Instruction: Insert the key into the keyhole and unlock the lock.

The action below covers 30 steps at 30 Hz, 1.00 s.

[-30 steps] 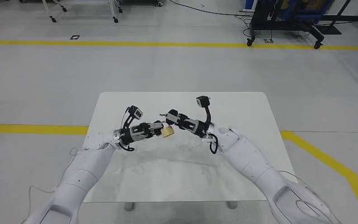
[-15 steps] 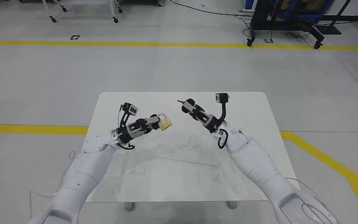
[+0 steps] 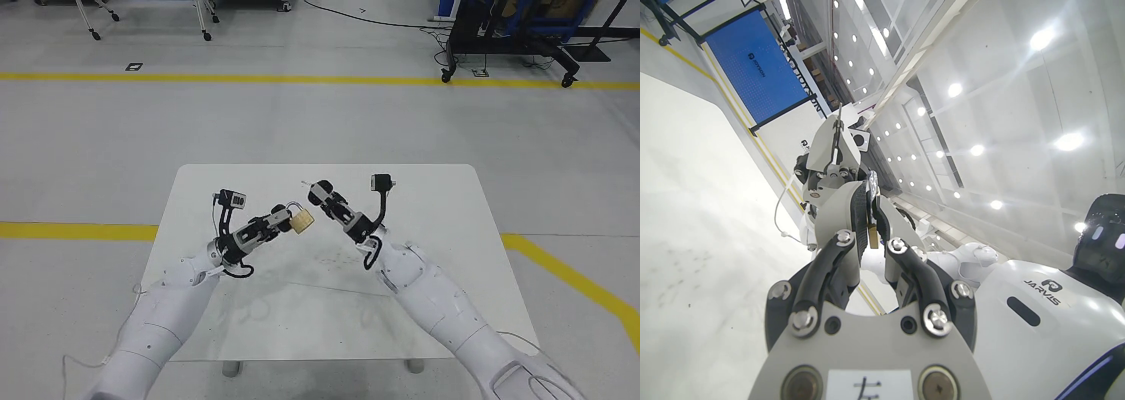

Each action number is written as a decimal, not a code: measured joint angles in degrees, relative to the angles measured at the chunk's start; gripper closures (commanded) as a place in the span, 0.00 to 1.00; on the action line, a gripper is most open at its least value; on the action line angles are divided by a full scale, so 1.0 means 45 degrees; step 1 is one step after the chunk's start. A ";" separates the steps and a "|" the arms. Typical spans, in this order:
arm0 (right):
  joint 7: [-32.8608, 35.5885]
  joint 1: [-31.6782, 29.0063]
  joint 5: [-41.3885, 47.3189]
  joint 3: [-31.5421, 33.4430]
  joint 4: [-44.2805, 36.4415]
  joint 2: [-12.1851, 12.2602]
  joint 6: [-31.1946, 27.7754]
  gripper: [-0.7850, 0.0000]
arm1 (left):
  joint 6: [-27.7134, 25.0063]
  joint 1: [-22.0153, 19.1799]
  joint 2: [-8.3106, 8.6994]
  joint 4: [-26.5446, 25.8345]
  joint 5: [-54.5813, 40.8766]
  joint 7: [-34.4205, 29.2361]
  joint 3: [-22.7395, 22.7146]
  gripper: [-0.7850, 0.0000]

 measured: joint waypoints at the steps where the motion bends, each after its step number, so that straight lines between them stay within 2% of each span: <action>1: 0.0076 -0.0032 -0.0009 0.0018 -0.0060 -0.0003 -0.0011 1.00 | -0.0051 0.0000 0.0015 -0.0005 0.0040 0.0051 0.0024 1.00; 8: 0.0764 -0.0195 0.0110 0.0230 -0.0307 -0.0013 -0.0067 1.00 | -0.0233 -0.0023 0.0109 -0.0034 0.0098 0.0236 0.0331 1.00; 30: 0.1568 -0.0331 -0.0234 0.0508 -0.0794 -0.0186 0.0491 1.00 | -0.0328 -0.0345 0.0281 0.0465 -0.0388 0.0332 0.0873 1.00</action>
